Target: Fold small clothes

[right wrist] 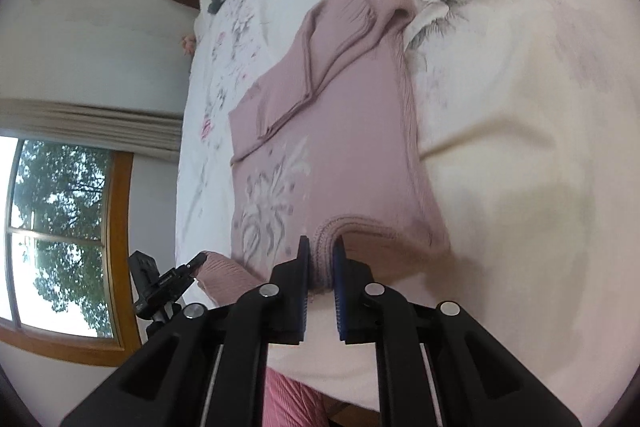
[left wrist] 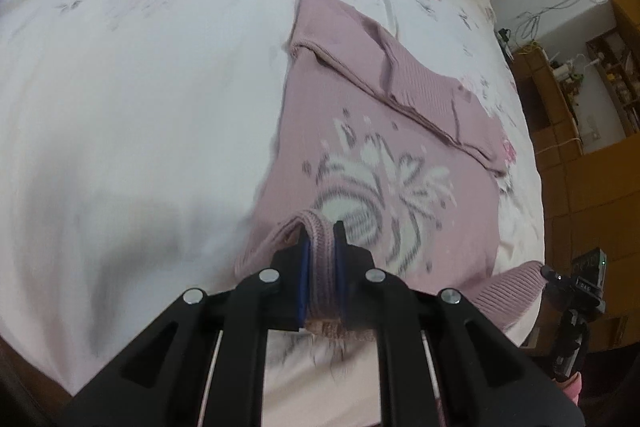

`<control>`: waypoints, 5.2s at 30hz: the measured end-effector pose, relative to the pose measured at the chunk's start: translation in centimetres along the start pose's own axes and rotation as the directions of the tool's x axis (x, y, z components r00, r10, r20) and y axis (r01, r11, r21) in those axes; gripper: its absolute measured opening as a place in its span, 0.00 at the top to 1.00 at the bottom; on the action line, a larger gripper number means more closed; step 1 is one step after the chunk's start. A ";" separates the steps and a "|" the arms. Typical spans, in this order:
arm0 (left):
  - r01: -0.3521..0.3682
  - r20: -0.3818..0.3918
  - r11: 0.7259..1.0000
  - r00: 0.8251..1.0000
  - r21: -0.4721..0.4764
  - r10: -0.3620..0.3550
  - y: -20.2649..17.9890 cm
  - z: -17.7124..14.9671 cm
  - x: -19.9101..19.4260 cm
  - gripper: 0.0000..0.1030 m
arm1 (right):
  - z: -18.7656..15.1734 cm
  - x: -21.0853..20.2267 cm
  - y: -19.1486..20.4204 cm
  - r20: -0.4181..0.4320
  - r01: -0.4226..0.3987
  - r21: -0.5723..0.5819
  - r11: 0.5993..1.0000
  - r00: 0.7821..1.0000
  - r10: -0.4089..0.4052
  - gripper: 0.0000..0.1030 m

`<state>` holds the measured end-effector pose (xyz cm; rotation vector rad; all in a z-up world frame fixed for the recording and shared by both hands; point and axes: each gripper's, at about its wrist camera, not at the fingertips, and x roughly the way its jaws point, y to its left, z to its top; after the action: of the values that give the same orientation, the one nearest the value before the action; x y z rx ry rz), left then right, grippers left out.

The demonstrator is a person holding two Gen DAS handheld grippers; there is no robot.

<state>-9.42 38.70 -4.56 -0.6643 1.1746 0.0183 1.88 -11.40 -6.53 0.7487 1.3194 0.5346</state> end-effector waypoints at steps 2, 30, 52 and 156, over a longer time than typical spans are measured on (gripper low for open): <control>-0.011 0.001 1.000 1.000 0.004 0.011 0.2 1.3 1.0 0.91 | 1.3 0.3 -0.5 -0.002 0.002 0.018 1.000 1.000 -0.002 0.90; -0.014 0.040 0.999 0.999 -0.037 0.016 3.6 6.5 2.6 0.55 | 7.3 2.1 -2.0 -0.005 0.184 -0.094 0.978 0.983 -0.186 0.65; -0.205 0.022 0.897 0.977 0.391 0.214 -3.7 7.0 8.9 0.89 | 7.2 10.4 2.8 -0.028 0.342 -0.462 0.818 0.917 -0.399 1.00; -0.187 0.040 0.931 0.982 0.313 0.183 -7.7 10.7 14.4 0.51 | 10.7 8.9 1.1 0.036 0.385 -0.276 0.880 0.920 -0.391 0.93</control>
<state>8.16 33.09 -10.85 -0.2685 1.1947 -0.0077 14.09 -6.08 -10.74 0.2329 1.3348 0.3909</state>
